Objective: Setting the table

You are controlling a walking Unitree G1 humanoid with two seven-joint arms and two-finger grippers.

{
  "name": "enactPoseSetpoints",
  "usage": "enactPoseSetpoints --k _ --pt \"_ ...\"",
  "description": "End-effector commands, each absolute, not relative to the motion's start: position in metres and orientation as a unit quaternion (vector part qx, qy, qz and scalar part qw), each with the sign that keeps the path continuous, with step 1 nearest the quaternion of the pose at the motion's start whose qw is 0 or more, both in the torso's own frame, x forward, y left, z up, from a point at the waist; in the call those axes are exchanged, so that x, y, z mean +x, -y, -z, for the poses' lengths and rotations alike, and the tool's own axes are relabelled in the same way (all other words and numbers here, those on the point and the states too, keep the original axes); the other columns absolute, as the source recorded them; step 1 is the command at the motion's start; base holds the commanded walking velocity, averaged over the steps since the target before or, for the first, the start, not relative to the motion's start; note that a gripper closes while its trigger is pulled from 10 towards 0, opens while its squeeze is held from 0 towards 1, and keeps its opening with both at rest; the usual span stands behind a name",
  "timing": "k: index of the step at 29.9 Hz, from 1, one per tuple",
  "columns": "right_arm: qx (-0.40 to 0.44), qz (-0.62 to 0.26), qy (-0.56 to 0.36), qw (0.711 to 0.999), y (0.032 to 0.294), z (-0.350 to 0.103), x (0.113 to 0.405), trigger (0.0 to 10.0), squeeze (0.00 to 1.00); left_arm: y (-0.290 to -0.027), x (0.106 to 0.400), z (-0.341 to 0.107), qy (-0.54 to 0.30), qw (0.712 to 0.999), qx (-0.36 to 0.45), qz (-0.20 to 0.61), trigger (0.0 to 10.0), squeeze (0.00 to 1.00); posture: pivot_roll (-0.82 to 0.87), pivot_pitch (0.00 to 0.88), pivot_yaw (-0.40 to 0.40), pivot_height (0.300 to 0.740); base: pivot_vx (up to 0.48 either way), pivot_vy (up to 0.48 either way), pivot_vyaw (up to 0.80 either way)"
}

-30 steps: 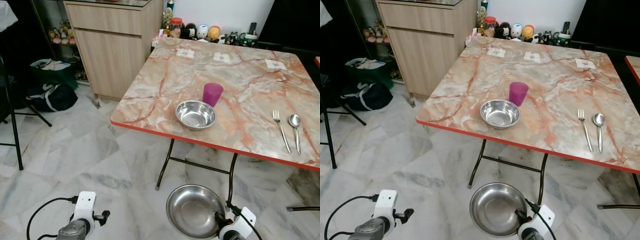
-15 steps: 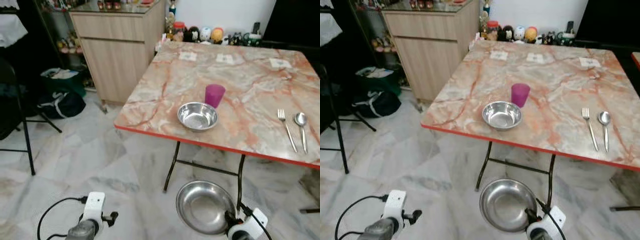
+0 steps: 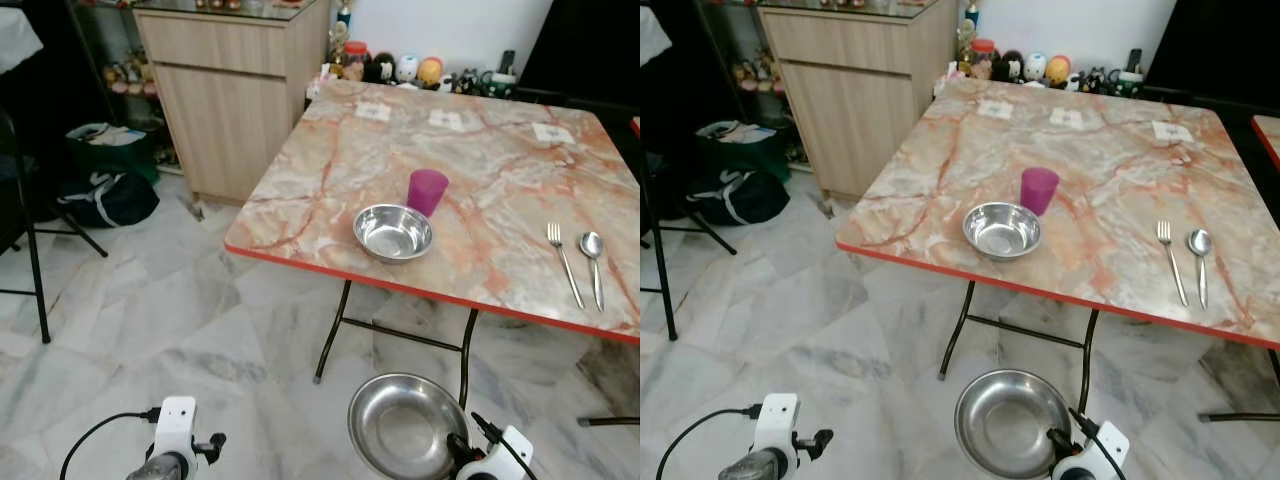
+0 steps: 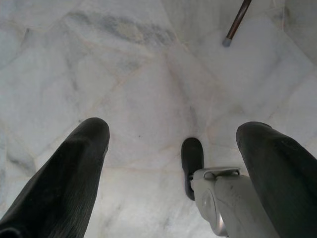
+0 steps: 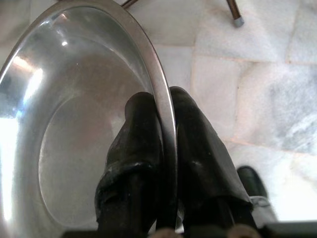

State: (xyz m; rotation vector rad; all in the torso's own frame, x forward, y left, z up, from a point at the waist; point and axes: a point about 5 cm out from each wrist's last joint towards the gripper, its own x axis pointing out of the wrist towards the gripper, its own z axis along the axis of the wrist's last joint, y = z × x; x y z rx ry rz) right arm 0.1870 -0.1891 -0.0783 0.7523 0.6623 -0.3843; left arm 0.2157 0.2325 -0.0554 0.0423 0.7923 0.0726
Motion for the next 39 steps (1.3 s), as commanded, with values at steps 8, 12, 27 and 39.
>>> enactPoseSetpoints --k 8,12,27,39 --pt "0.401 0.224 -0.231 0.857 0.211 0.073 0.182 10.0 0.00 -0.240 0.211 0.056 -0.380 0.923 0.010 -0.052 10.0 0.00 0.18 0.024 -0.046 0.740 0.000 0.000 0.00" --pt "0.390 0.216 -0.175 0.878 0.220 0.065 0.185 10.0 0.00 -0.238 0.215 0.053 -0.369 0.928 0.012 -0.045 10.0 0.00 0.17 0.015 -0.045 0.740 0.000 0.000 0.00" --pt "0.098 0.078 -0.080 0.989 0.227 0.021 0.185 10.0 0.00 -0.234 0.208 0.056 -0.359 0.932 0.009 -0.044 10.0 0.00 0.16 0.000 -0.063 0.740 0.000 0.000 0.00" --pt "0.052 0.122 -0.076 0.988 0.246 0.007 0.190 10.0 0.00 -0.236 0.249 0.014 -0.191 0.981 -0.024 -0.029 10.0 0.00 0.16 0.000 -0.060 0.740 0.000 0.000 0.00"
